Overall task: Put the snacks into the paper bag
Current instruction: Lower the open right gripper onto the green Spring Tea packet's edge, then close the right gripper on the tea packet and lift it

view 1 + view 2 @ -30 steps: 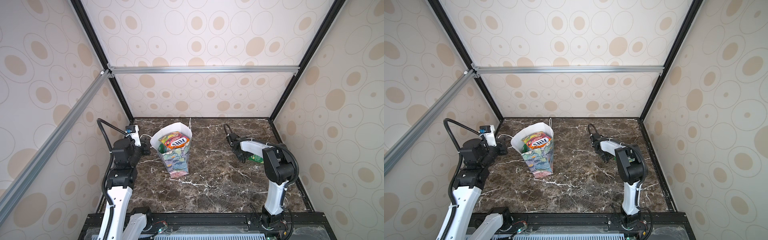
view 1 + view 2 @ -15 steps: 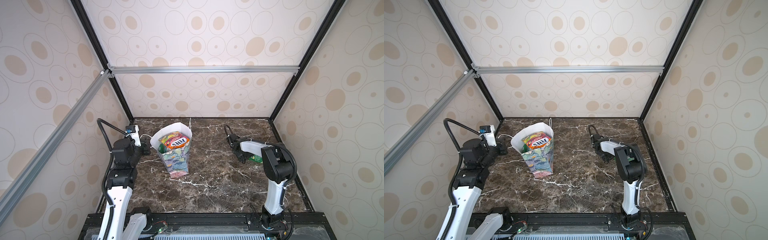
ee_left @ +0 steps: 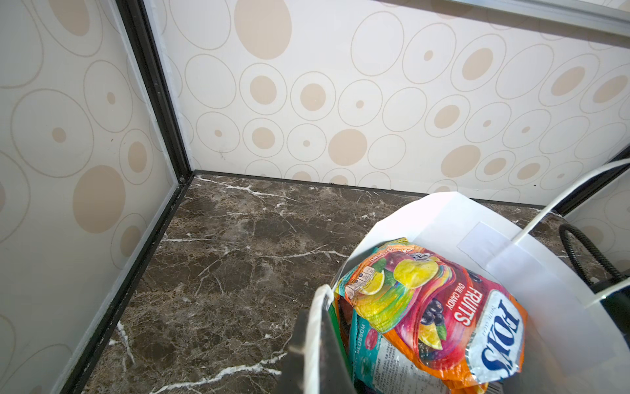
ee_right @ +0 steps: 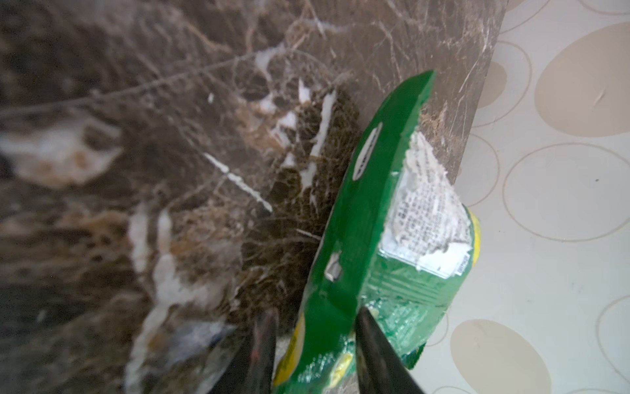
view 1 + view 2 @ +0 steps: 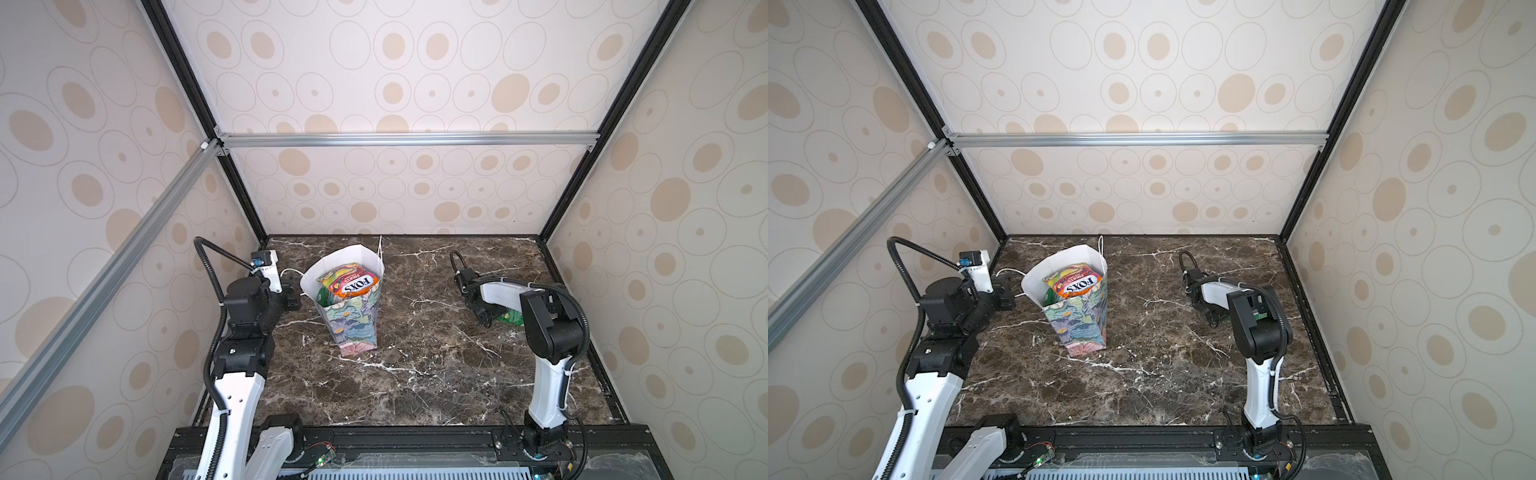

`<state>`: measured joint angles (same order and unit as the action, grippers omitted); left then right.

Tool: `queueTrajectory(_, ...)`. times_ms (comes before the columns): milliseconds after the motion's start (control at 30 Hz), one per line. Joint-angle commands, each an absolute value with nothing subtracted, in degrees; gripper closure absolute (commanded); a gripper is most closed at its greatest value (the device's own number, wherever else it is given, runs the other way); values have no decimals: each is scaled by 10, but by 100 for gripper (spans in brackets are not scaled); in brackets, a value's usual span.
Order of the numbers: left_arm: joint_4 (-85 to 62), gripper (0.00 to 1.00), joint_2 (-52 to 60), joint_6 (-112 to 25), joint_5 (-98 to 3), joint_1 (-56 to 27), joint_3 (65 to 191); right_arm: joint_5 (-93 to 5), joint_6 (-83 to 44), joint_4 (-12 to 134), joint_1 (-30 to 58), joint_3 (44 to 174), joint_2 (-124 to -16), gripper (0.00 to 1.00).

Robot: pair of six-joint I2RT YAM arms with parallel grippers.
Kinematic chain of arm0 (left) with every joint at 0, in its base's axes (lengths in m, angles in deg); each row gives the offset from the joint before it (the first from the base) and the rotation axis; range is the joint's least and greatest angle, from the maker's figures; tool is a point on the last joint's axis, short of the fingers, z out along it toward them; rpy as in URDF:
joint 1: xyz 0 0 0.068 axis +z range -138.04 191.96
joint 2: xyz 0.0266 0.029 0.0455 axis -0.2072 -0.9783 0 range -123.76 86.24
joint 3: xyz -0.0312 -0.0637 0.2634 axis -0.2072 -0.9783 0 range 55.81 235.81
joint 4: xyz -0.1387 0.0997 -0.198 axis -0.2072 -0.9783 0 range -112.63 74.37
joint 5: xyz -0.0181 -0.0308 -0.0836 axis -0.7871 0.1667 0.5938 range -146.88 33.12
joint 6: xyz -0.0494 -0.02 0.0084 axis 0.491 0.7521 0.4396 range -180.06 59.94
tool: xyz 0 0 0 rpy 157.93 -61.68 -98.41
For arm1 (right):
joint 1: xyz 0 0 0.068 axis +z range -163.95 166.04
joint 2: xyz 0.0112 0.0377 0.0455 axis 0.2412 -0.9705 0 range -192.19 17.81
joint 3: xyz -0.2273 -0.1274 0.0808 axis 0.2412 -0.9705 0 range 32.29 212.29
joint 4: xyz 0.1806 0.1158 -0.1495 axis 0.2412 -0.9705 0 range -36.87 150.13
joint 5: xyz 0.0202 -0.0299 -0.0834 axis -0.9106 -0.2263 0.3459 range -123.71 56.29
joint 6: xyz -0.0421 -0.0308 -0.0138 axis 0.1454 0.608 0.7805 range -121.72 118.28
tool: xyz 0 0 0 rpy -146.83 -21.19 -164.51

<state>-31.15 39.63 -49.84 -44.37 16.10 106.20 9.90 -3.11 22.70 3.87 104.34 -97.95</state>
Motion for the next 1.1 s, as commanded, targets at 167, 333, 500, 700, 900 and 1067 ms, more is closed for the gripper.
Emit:
queueTrajectory(167,-307,99,399,-507,-439,164,1070,86,-36,221,35,1047,-999,87)
queueTrajectory(333,-307,100,399,-507,-439,164,1070,78,-37,216,35,1055,-992,100)
queueTrajectory(500,-307,100,399,-507,-439,164,1070,54,-43,212,35,1056,-976,100)
queueTrajectory(700,-307,100,400,-507,-439,164,1070,30,-49,210,35,1049,-952,100)
queueTrajectory(900,-307,100,399,-507,-439,164,1070,25,-50,206,35,1042,-932,100)
queueTrajectory(1067,-306,100,400,-506,-438,164,1070,6,-56,207,34,1030,-913,100)
